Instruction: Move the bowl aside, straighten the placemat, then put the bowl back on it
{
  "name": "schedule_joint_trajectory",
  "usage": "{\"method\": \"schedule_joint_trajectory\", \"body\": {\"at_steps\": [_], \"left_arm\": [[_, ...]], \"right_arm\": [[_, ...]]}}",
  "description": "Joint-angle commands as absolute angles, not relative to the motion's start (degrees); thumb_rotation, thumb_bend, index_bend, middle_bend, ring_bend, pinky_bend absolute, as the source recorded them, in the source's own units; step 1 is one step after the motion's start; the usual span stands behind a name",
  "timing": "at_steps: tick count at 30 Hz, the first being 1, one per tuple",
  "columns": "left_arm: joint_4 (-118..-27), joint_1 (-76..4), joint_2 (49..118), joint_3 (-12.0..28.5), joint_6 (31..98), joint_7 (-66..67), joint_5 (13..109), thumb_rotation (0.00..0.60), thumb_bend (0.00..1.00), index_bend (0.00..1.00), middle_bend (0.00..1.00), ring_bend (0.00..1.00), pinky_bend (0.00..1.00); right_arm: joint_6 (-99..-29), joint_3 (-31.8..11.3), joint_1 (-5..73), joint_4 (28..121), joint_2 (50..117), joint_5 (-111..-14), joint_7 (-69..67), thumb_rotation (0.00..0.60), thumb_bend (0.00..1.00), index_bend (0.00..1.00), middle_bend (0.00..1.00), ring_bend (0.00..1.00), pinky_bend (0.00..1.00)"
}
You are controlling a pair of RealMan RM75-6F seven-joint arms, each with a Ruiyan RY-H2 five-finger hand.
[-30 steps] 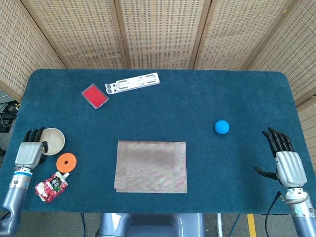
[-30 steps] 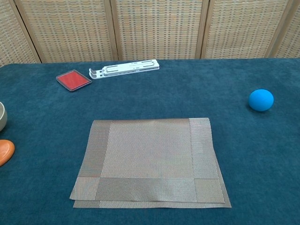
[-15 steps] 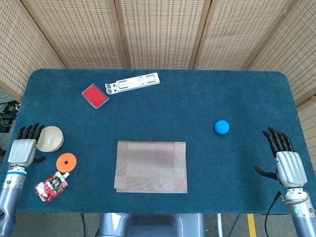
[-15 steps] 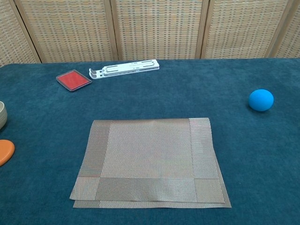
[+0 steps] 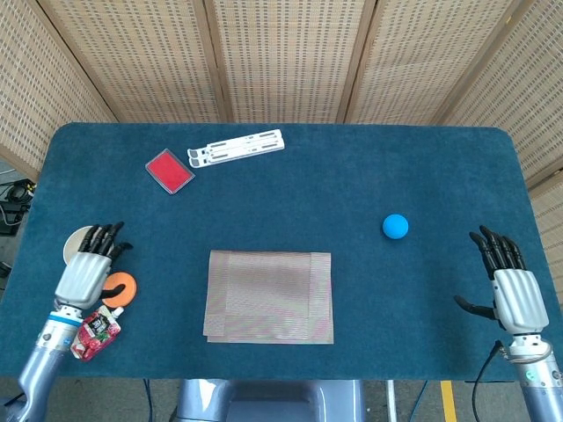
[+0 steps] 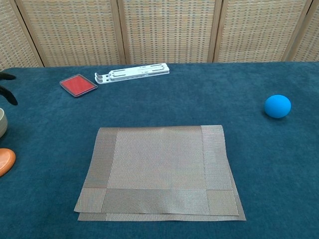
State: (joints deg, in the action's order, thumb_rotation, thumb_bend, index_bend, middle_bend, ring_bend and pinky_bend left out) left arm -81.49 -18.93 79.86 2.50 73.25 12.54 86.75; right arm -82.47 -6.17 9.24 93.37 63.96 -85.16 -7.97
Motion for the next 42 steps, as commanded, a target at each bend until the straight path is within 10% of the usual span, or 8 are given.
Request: {"method": "schedule_joint_trajectory", "body": {"at_steps": [1, 7, 42], "left_arm": [[-86.0, -20.8, 84.1, -0.4, 71.1, 19.4, 90.4, 0.600, 0.13, 0.43, 0.00, 0.00, 0.00], [-86.1, -21.8, 88.2, -2.1, 68.1, 23.9, 90.8, 0.600, 0.25, 0.42, 0.00, 0.00, 0.00], [-89.5, -23.0, 92.3, -4.9, 61.6, 39.2, 86.6, 0.600, 0.24, 0.17, 0.00, 0.00, 0.00]], "right_arm": [[-82.3, -6.3, 9.3, 93.3, 63.7, -84.9, -8.6, 0.600, 0.03, 0.04, 0.00, 0.00, 0.00], [-82.3, -6.5, 9.2, 93.3, 63.3, -84.7, -9.4, 0.600, 0.03, 0.04, 0.00, 0.00, 0.00], [-82.8, -6.9, 8.9, 93.7, 62.7, -84.4, -11.1, 0.600, 0.03, 0.04, 0.00, 0.00, 0.00]]}}
